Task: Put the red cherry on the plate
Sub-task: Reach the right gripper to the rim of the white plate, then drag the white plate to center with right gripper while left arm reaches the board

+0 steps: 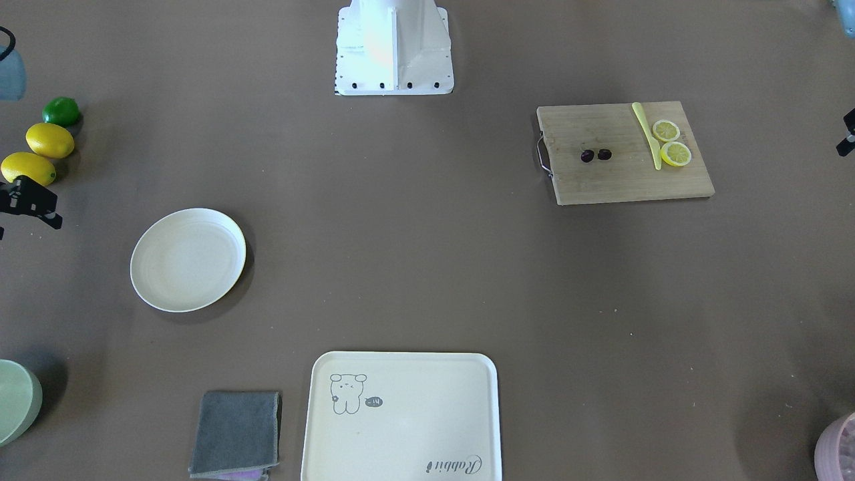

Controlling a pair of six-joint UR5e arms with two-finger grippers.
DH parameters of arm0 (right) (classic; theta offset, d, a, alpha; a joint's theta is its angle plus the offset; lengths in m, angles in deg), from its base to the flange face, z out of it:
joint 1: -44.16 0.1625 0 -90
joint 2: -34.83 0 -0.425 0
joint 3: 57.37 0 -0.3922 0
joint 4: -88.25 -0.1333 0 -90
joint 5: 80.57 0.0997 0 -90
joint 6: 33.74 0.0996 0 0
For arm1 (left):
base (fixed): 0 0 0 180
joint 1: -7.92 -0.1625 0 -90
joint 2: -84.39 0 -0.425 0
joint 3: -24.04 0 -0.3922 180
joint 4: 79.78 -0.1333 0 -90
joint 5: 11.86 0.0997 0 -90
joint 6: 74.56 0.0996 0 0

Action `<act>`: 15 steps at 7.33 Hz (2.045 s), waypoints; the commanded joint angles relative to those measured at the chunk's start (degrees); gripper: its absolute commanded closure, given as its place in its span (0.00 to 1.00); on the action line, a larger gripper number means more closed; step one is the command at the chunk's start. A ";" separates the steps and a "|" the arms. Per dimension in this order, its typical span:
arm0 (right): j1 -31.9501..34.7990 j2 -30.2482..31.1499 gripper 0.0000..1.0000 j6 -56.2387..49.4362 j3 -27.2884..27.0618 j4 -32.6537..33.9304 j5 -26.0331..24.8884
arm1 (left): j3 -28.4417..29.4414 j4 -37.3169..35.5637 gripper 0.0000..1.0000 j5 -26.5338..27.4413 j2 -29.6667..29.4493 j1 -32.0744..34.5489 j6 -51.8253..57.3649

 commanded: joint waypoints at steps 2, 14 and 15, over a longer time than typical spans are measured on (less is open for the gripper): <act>-7.03 -6.88 0.05 7.62 9.95 -7.32 -2.35 | 0.64 0.10 0.02 0.19 -0.86 -0.65 -0.02; -13.35 -14.87 1.00 34.94 10.34 -14.82 -1.47 | -1.89 8.96 0.03 1.75 -2.88 -15.63 -34.65; -15.73 -17.24 1.00 40.82 9.20 -14.82 -1.91 | -4.60 9.42 0.03 8.03 -3.49 -22.73 -43.70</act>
